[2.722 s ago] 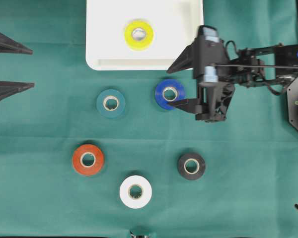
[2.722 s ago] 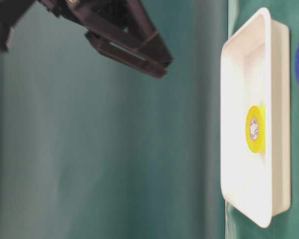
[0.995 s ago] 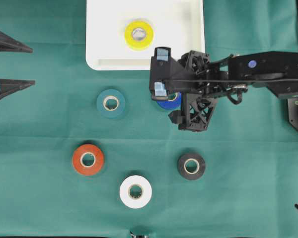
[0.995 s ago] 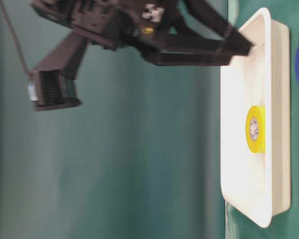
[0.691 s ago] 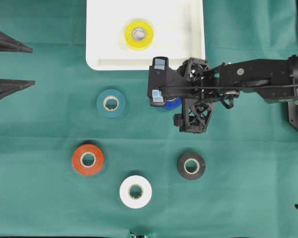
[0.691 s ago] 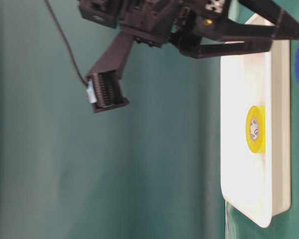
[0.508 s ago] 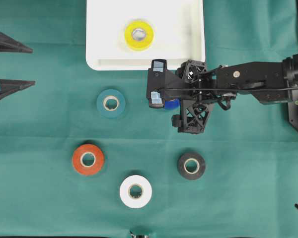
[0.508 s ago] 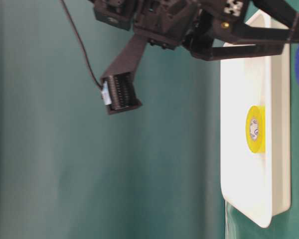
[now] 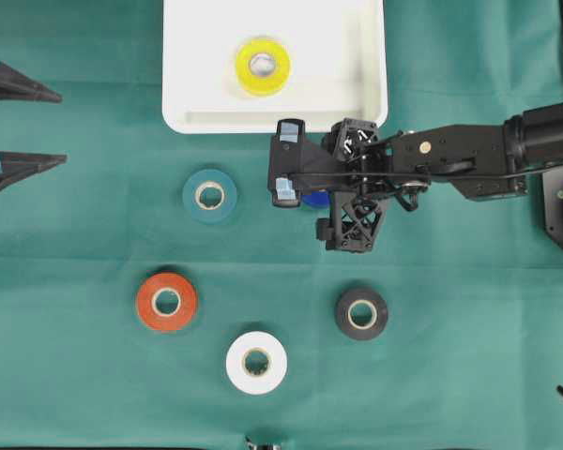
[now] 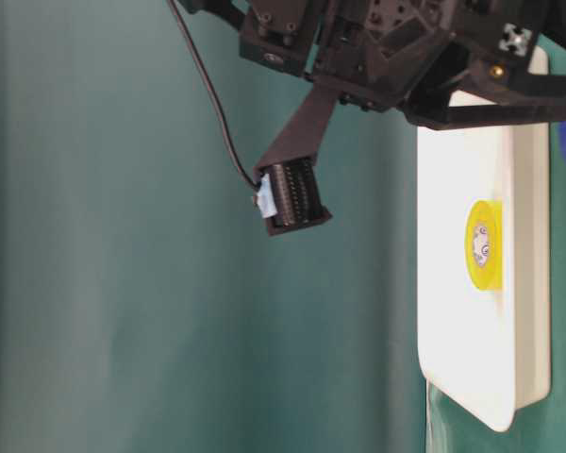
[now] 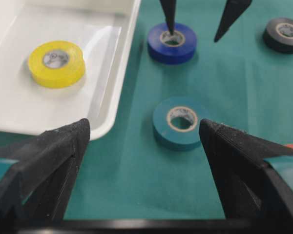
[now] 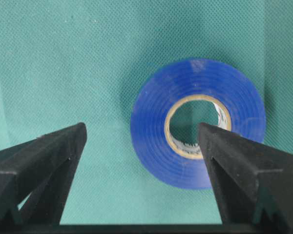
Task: Pick up the tape from a random location and place it into the white case.
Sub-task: 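Lower the right gripper into the blue roll's hole and close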
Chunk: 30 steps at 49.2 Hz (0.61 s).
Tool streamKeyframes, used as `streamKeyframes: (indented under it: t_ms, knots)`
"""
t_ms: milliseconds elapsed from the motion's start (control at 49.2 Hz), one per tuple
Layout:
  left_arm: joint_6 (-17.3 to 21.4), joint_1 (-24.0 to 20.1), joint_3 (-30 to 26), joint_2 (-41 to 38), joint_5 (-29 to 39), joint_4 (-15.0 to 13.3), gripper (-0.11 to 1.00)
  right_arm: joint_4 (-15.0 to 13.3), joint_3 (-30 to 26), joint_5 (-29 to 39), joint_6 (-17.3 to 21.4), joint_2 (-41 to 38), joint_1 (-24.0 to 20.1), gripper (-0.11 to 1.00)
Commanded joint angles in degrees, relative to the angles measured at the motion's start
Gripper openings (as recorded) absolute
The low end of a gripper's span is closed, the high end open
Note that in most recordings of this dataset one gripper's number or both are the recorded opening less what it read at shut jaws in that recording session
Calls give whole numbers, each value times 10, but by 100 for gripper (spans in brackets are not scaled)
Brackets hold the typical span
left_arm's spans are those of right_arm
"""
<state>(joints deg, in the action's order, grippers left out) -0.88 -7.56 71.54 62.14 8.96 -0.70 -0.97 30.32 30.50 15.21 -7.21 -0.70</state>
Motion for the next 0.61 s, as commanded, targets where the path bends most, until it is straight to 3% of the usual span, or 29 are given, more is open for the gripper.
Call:
streamKeyframes:
  t_ms: [0, 589]
  knots:
    - [-1, -2, -4, -6, -4, -1, 98, -1, -4, -11, 0, 0, -3, 91]
    - [-1, -2, -2, -6, -4, -1, 98, -1, 3, -40, 1, -25, -4, 91]
